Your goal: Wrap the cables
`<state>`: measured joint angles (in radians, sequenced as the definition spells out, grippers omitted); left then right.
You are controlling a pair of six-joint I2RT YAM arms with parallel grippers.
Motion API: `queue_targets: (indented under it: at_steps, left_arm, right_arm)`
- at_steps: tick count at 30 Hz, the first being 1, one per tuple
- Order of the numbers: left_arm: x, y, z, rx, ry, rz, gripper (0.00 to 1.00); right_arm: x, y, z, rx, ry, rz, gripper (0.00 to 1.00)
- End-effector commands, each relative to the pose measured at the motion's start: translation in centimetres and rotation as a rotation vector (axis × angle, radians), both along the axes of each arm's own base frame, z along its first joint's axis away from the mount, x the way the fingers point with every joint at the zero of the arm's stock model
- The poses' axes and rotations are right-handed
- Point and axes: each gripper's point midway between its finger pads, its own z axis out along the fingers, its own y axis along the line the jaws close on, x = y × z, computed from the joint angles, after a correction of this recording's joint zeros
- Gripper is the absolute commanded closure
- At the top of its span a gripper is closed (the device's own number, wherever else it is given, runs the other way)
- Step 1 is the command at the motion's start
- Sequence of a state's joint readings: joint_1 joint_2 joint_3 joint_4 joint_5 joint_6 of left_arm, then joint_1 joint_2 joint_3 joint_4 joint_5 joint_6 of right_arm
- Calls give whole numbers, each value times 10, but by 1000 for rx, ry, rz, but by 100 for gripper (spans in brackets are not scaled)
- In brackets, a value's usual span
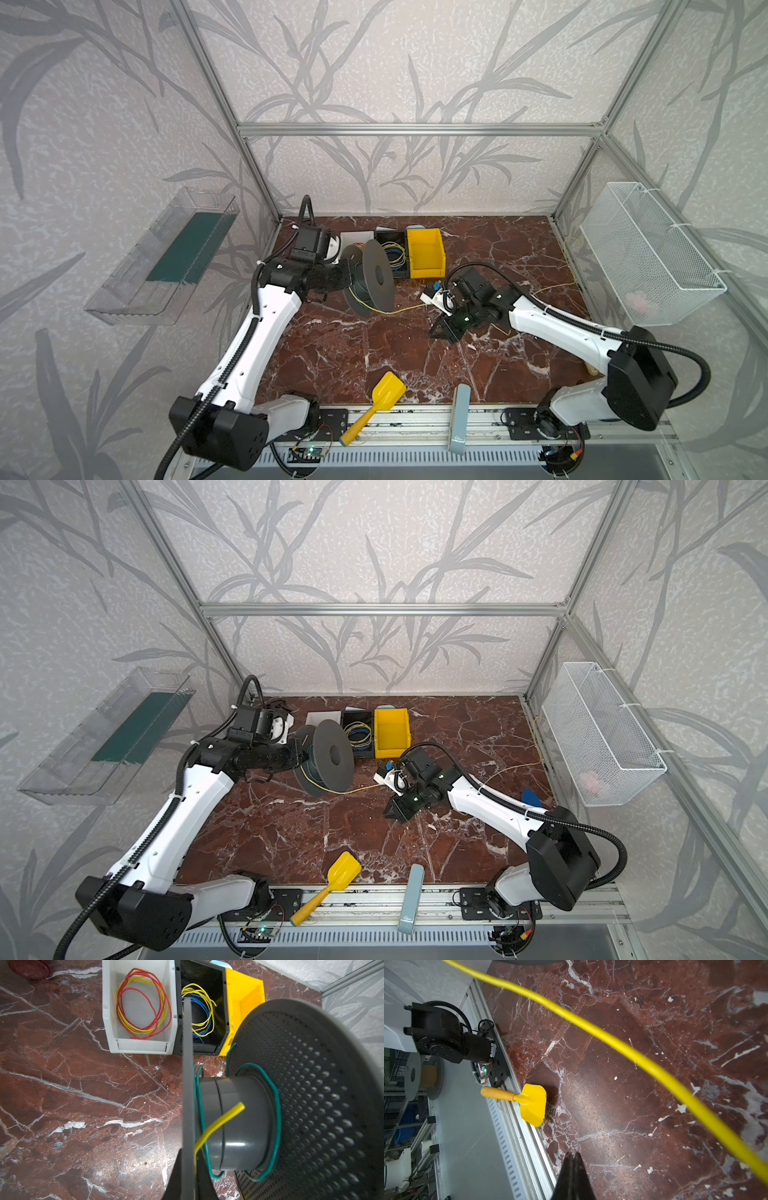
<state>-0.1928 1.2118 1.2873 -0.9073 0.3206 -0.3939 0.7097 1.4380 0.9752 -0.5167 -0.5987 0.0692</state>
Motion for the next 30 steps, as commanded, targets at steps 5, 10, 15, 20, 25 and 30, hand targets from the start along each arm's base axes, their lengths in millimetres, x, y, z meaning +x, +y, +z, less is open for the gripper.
queue_targets:
  at_steps: [5,10,15,20,25,30]
  left_arm:
    - [-4,-14,59,-270,-175,-42,100]
    - [-15,-17,89,-396,-253,-76,100]
    - [-46,-30,88,-390,-240,-221,100]
    - [-85,-42,58,-294,-179,-325,100]
    - [-109,-50,14,-41,-80,-409,100]
    - [-93,-48,-12,180,-73,-375,100]
  right_arm:
    - [19,-8,-31,-138,108,-90,100]
    - [53,-24,-46,-186,138,-214,100]
    - [95,-50,-28,-211,134,-340,100]
    - [126,-42,12,-218,96,-353,100]
    - [136,-26,47,-165,101,-344,100]
    - [137,-10,90,-103,54,-317,100]
